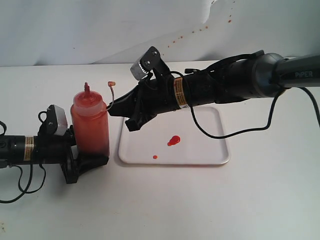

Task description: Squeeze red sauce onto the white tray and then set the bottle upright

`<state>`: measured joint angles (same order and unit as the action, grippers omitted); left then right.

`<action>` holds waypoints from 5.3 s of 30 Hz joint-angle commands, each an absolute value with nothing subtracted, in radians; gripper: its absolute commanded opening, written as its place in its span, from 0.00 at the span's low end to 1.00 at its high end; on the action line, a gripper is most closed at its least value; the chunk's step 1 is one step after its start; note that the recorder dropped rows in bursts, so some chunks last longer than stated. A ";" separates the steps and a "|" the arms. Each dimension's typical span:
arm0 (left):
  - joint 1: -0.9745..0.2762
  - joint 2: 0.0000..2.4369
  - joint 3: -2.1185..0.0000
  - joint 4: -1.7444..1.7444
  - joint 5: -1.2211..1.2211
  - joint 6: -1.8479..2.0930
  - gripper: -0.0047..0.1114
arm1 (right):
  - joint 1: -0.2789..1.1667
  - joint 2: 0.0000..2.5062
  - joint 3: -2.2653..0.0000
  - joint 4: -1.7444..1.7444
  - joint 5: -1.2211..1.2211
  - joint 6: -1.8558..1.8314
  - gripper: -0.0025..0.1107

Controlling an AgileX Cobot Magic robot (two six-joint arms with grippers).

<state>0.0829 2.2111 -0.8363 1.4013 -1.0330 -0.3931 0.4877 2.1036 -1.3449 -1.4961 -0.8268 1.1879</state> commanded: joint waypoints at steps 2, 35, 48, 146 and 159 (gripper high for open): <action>0.079 2.203 -0.843 1.393 -1.065 -0.384 0.04 | 0.489 2.102 -1.341 -1.491 -0.821 1.183 0.10; 0.081 2.276 -0.843 1.363 -0.909 -0.435 0.75 | 0.489 2.102 -1.341 -1.491 -0.825 1.185 0.10; 0.081 2.247 -0.843 1.394 -0.760 -0.448 0.94 | 0.489 2.102 -1.341 -1.491 -0.825 1.185 0.10; -0.067 1.170 -0.619 1.289 -1.221 -0.912 0.04 | 0.312 1.317 -0.904 -0.932 -0.015 0.823 0.02; -0.141 0.918 -0.619 1.298 -1.221 -1.514 0.04 | 0.312 1.317 -0.904 -0.932 -0.015 0.823 0.02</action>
<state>-0.1337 0.9509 -0.6250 1.3027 -1.2215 -1.3428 0.3175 1.3235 -0.9109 -0.9395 -0.0205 0.8306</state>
